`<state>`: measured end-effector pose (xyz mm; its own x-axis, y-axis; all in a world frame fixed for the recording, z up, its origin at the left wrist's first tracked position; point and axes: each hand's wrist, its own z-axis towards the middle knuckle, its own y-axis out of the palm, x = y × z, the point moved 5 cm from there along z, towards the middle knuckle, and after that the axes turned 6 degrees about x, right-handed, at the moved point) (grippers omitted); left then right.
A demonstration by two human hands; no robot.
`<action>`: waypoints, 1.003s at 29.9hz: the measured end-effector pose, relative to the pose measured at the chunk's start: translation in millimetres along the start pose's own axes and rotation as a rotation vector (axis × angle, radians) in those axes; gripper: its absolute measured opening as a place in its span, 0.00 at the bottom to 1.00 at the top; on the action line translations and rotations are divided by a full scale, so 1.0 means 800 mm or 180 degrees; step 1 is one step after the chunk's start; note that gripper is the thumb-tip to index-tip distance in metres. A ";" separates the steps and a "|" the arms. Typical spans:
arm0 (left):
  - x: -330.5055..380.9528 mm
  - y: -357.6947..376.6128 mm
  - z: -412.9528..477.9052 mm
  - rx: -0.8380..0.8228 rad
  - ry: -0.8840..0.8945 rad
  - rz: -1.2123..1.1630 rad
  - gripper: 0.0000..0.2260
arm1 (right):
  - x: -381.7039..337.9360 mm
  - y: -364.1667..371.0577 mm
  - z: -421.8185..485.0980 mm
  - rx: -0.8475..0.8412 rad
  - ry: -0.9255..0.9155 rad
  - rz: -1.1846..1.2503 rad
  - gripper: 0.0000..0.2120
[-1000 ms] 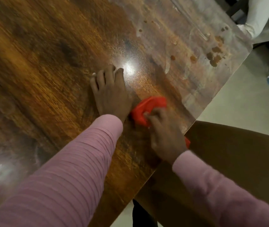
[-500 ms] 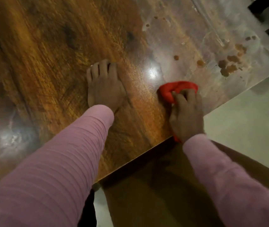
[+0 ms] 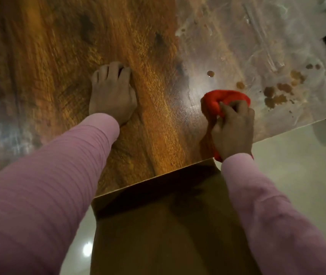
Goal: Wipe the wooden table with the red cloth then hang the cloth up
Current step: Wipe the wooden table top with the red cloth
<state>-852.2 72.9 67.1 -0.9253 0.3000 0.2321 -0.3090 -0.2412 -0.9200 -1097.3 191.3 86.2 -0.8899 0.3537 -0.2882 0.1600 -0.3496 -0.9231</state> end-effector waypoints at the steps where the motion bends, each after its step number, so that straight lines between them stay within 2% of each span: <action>1: 0.001 0.000 0.000 -0.0005 0.0018 0.0039 0.19 | -0.012 0.000 -0.008 0.0063 0.0035 0.0043 0.16; 4: 0.004 -0.001 0.001 -0.0003 0.0018 0.0055 0.19 | -0.054 0.003 -0.052 -0.0120 -0.0626 0.0239 0.17; 6: 0.003 -0.001 0.002 -0.0020 0.0021 0.0079 0.19 | -0.054 -0.002 -0.062 -0.0335 -0.1223 0.0423 0.17; 7: 0.004 -0.001 0.003 -0.0028 0.0027 0.0119 0.20 | -0.041 -0.004 -0.053 -0.0344 -0.1324 0.0457 0.17; 8: 0.004 -0.001 0.003 -0.0038 0.0020 0.0150 0.20 | -0.020 -0.006 -0.040 -0.0294 -0.1228 0.0421 0.17; 11: 0.009 -0.001 0.004 -0.0018 -0.0053 0.0237 0.20 | 0.051 -0.013 0.018 -0.0136 -0.0380 0.0186 0.17; 13: 0.009 -0.003 0.004 0.0014 -0.0175 0.0252 0.20 | 0.066 -0.012 0.031 -0.0072 -0.0047 0.0114 0.16; 16: 0.026 0.003 0.016 0.0070 -0.0789 0.0336 0.16 | 0.048 -0.011 0.025 -0.0103 -0.0036 0.0220 0.16; 19: 0.053 0.013 0.030 0.0190 -0.1253 0.0328 0.14 | 0.009 -0.008 -0.004 -0.0436 -0.0698 0.0523 0.21; 21: 0.067 0.020 0.040 0.0222 -0.1255 0.0358 0.14 | 0.010 -0.008 -0.003 -0.0589 -0.1197 0.0592 0.23; 22: 0.070 0.022 0.044 0.0217 -0.1223 0.0364 0.14 | 0.022 -0.008 0.008 -0.0575 -0.1267 0.0560 0.23; 27: 0.072 0.030 0.043 0.0311 -0.1163 0.0222 0.14 | 0.090 -0.012 0.077 -0.0248 -0.0239 0.0343 0.17; 30: 0.070 0.033 0.043 0.0302 -0.1191 0.0236 0.15 | 0.080 -0.007 0.073 -0.0201 0.0020 0.0219 0.18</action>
<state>-919.9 51.3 66.8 -0.9567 -0.0745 0.2814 -0.2410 -0.3391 -0.9094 -1179.9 164.9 88.0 -0.8732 0.3362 -0.3528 0.2474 -0.3179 -0.9153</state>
